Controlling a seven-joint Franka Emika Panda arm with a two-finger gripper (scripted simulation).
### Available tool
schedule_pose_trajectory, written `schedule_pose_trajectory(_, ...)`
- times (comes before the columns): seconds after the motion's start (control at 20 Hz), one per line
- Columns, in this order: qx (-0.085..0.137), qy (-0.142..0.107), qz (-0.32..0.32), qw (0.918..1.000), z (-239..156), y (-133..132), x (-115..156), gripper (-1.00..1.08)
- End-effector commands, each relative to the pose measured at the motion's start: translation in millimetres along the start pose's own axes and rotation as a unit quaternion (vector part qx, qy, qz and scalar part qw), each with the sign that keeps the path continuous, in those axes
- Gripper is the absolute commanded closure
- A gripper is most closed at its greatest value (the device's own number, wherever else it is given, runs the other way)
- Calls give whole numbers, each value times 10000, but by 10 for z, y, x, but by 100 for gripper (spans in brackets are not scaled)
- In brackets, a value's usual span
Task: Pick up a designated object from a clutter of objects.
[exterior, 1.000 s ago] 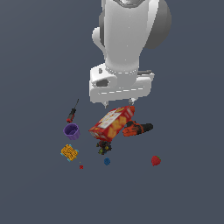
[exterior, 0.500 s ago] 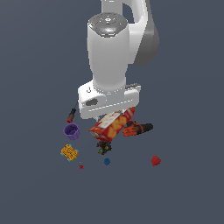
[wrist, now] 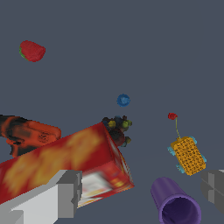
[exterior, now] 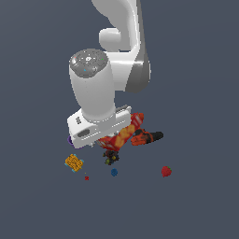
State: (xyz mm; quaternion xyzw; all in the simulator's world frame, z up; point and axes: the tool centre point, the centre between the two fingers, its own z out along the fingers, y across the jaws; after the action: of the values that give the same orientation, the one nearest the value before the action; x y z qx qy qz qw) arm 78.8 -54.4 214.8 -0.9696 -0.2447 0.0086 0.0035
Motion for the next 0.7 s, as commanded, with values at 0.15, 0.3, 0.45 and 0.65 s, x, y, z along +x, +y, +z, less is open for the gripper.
schedule_pose_trajectory(0.15, -9, 20, -502, 9987, 277, 319, -1, -92)
schedule_pose_trajectory(0.3, -15, 28, -772, 9970, 435, 489, -15, -92)
schedule_pose_trajectory(0.45, -22, 36, -1041, 9946, 598, 657, -39, -92)
schedule_pose_trajectory(0.65, -33, 45, -1399, 9901, 822, 875, -85, -92)
